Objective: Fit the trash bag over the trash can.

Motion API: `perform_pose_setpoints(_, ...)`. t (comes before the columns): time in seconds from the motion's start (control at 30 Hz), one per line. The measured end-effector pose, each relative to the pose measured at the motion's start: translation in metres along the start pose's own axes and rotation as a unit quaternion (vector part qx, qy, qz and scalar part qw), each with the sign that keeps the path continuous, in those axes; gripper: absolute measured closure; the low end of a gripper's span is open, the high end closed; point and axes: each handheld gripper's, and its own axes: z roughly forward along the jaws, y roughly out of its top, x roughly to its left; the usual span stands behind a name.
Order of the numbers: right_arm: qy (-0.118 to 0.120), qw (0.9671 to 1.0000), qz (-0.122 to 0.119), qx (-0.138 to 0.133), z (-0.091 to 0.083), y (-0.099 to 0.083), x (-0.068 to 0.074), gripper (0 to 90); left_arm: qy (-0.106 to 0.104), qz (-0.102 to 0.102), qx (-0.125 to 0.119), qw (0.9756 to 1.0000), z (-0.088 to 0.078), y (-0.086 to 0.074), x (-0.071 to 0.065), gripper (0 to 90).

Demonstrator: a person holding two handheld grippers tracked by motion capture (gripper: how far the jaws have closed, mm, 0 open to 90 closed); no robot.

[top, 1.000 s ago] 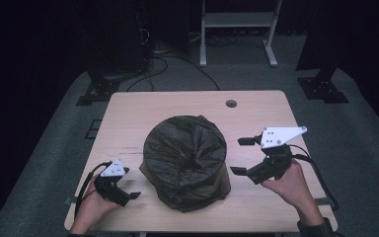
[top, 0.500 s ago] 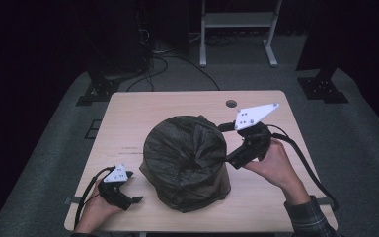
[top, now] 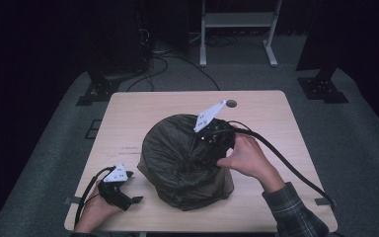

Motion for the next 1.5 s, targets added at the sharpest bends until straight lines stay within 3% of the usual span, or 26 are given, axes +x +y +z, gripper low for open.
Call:
perform_pose_setpoints(0.2,-0.001,0.9984,-0.005,0.056,0.023,0.002,0.0,9.9,0.0,0.0,0.0,1.0,0.0,0.0,0.0,0.0)
perform_pose_setpoints(0.3,-0.002,0.9957,-0.01,0.093,0.033,0.006,0.003,11.4,0.0,0.0,0.0,1.0,0.0,0.0,0.0,0.0)
perform_pose_setpoints(0.6,0.021,0.9928,-0.004,0.118,0.038,0.007,0.001,11.8,-0.001,0.0,0.0,1.0,0.0,0.0,0.0,0.0)
perform_pose_setpoints(0.73,0.015,0.995,-0.007,0.098,0.035,0.006,0.001,10.9,-0.001,0.0,0.0,1.0,0.0,0.0,0.0,0.0)
perform_pose_setpoints(0.9,0.0,0.9992,-0.014,0.037,0.015,0.01,0.0,10.6,-0.001,0.0,0.0,1.0,0.0,0.0,0.0,0.0)
perform_pose_setpoints(0.97,-0.006,0.9998,-0.011,0.014,0.005,0.012,-0.002,10.6,-0.001,0.0,0.0,1.0,0.0,0.0,0.0,0.0)
perform_pose_setpoints(1.07,-0.018,0.9997,-0.014,0.002,-0.005,0.018,-0.002,10.3,-0.001,0.0,0.0,1.0,0.0,0.0,0.0,0.0)
perform_pose_setpoints(1.13,-0.014,0.9996,-0.017,-0.015,-0.009,0.026,0.0,10.3,-0.002,0.001,0.0,1.0,0.0,0.0,0.0,0.0)
perform_pose_setpoints(1.3,-0.006,0.9994,-0.032,-0.013,-0.001,0.05,0.005,10.2,-0.002,0.001,0.0,1.0,0.0,0.0,0.0,0.0)
perform_pose_setpoints(1.5,0.016,0.9991,-0.04,0.006,0.031,0.071,0.008,10.4,-0.002,0.001,0.0,1.0,0.0,0.0,0.0,0.0)
